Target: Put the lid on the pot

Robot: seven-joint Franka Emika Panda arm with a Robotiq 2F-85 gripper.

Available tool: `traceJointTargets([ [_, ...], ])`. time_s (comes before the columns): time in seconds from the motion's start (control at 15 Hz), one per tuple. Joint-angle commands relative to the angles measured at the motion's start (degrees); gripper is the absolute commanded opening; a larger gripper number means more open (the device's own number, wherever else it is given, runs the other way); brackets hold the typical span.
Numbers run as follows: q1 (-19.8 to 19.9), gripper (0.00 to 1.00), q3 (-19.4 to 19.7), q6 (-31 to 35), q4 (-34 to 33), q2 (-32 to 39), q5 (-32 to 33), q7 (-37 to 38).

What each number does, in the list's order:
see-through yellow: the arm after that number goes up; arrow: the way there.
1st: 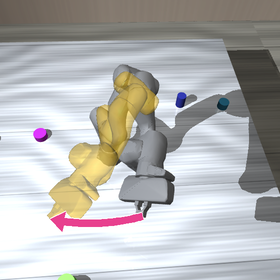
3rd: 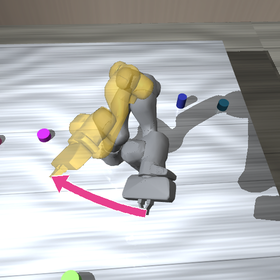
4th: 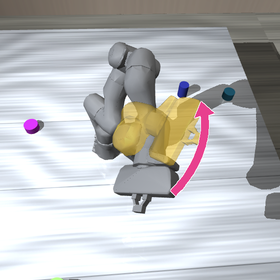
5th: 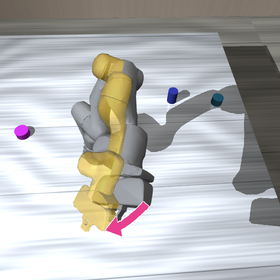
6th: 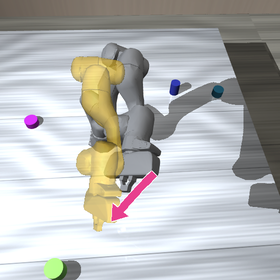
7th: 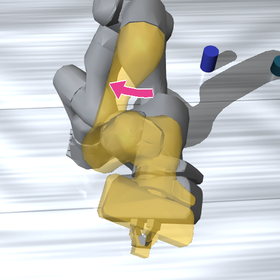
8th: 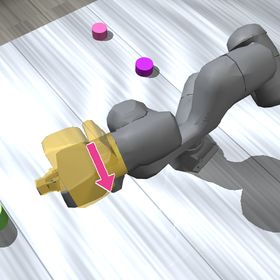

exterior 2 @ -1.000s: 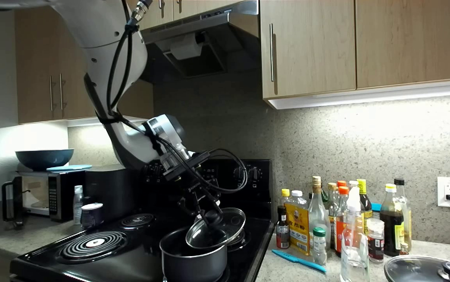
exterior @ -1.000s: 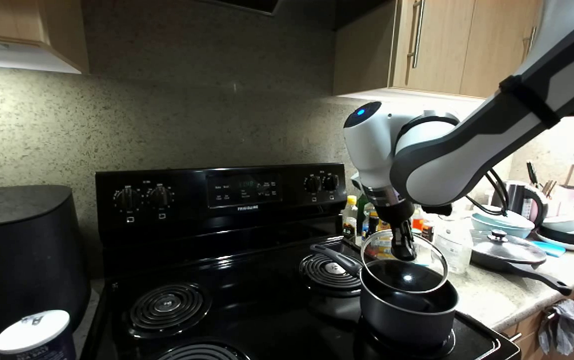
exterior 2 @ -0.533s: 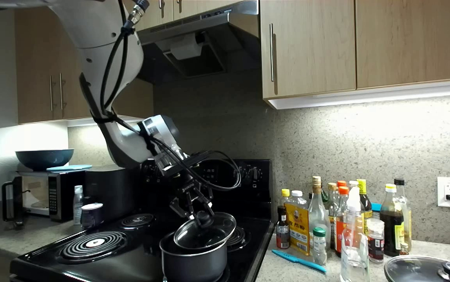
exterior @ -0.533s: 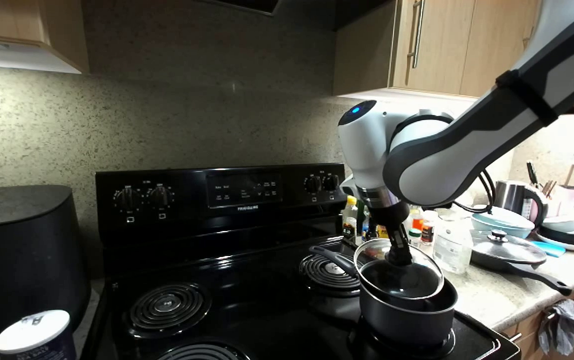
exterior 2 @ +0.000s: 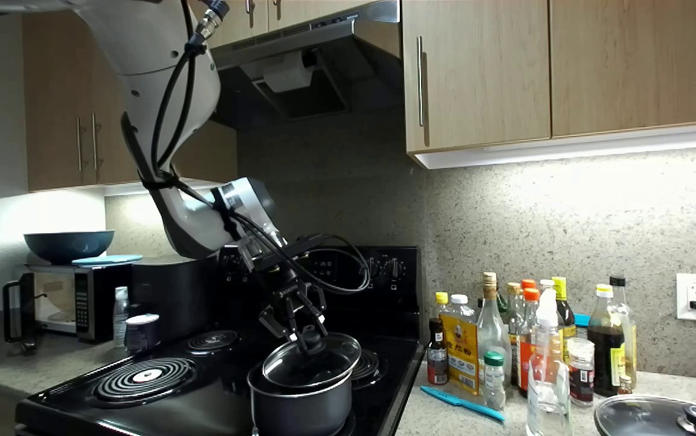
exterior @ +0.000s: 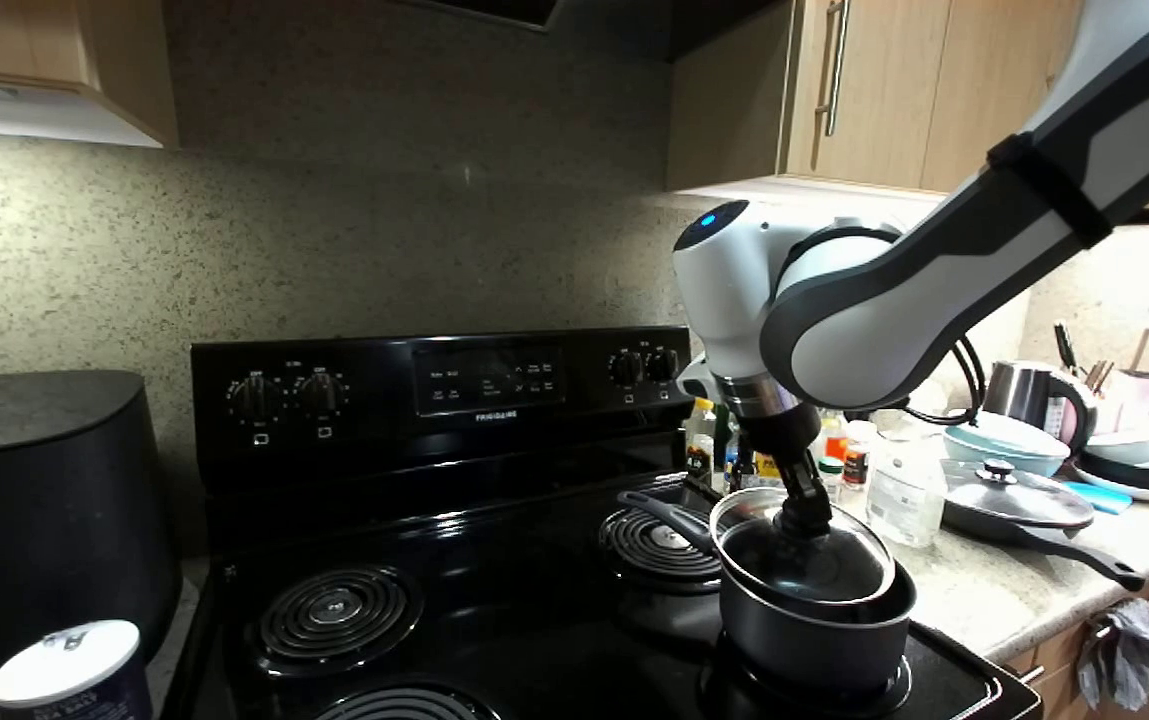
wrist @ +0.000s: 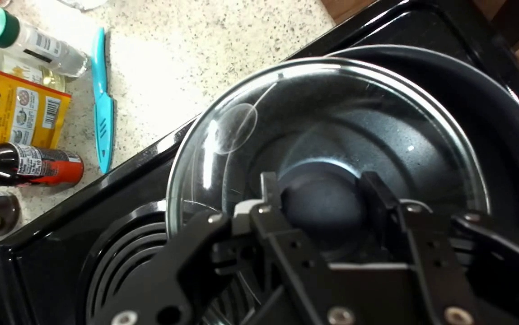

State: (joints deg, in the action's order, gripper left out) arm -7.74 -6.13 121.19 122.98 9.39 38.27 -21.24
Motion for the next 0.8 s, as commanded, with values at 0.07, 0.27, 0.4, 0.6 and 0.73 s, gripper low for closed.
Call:
traceJointTargets([
  [0.07, 0.6, 0.22, -0.5, -1.6, -0.4, 0.5, -1.3, -3.6],
  [0.27, 0.8, 0.22, -0.6, -2.9, -0.6, 1.0, -2.1, -5.7],
  [0.4, 0.8, 0.22, -0.6, -3.5, -0.9, 1.4, -2.7, -6.9],
  [0.6, 1.1, 0.22, -0.5, -3.7, -1.8, 2.1, -4.3, -9.0],
  [0.73, 1.3, 0.22, -0.6, -3.4, -2.6, 2.7, -5.3, -10.5],
])
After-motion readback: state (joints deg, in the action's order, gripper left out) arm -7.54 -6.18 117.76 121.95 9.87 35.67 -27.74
